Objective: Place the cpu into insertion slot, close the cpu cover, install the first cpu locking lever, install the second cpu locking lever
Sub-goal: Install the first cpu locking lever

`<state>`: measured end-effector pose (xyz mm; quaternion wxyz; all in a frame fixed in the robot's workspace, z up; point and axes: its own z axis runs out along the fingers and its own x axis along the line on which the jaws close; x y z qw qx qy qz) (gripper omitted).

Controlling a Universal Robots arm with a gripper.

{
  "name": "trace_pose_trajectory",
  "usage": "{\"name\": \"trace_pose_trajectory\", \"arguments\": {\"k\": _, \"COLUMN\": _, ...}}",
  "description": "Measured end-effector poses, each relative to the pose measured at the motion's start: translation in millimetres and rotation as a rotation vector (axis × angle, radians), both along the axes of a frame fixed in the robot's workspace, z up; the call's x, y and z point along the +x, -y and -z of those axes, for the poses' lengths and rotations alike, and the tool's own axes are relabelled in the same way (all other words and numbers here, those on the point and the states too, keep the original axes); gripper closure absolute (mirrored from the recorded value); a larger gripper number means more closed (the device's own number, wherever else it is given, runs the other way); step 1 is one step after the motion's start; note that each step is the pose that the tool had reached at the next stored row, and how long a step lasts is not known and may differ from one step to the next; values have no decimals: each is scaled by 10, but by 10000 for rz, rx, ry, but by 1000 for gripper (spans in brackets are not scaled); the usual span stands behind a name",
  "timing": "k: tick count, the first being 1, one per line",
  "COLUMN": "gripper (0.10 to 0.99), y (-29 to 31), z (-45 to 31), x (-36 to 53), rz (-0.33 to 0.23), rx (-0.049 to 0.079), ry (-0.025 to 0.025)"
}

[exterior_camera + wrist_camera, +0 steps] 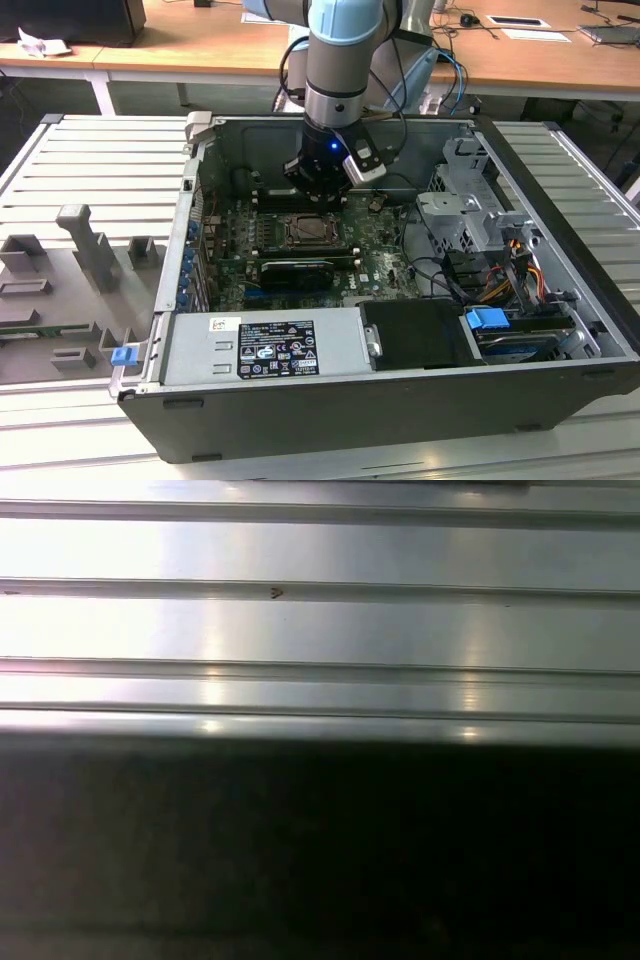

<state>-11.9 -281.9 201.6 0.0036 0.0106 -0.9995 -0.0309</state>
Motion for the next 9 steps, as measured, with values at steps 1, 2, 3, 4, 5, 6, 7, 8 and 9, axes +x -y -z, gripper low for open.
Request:
{"name": "trace_pose_trajectory", "arguments": {"k": 1, "gripper": 980, "y": -1, "z": 1, "x": 0, "rz": -2, "rx": 25, "ry": 2}}
{"name": "trace_pose_trajectory", "arguments": {"k": 2, "gripper": 980, "y": -1, "z": 1, "x": 0, "rz": -2, "rx": 32, "ry": 2}}
{"name": "trace_pose_trajectory", "arguments": {"k": 3, "gripper": 980, "y": -1, "z": 1, "x": 0, "rz": -3, "rx": 36, "ry": 2}}
{"name": "trace_pose_trajectory", "arguments": {"k": 4, "gripper": 980, "y": -1, "z": -4, "x": 0, "rz": -3, "rx": 37, "ry": 3}}
{"name": "trace_pose_trajectory", "arguments": {"k": 5, "gripper": 980, "y": -1, "z": -13, "x": 0, "rz": -4, "rx": 37, "ry": 5}}
{"name": "trace_pose_trajectory", "arguments": {"k": 6, "gripper": 980, "y": -1, "z": -35, "x": 0, "rz": -4, "rx": 35, "ry": 3}}
{"name": "trace_pose_trajectory", "arguments": {"k": 7, "gripper": 980, "y": -1, "z": -54, "x": 0, "rz": -5, "rx": 35, "ry": 2}}
{"name": "trace_pose_trajectory", "arguments": {"k": 8, "gripper": 980, "y": -1, "z": -79, "x": 0, "rz": -4, "rx": 34, "ry": 2}}
{"name": "trace_pose_trajectory", "arguments": {"k": 9, "gripper": 980, "y": -1, "z": -94, "x": 0, "rz": -5, "rx": 32, "ry": 1}}
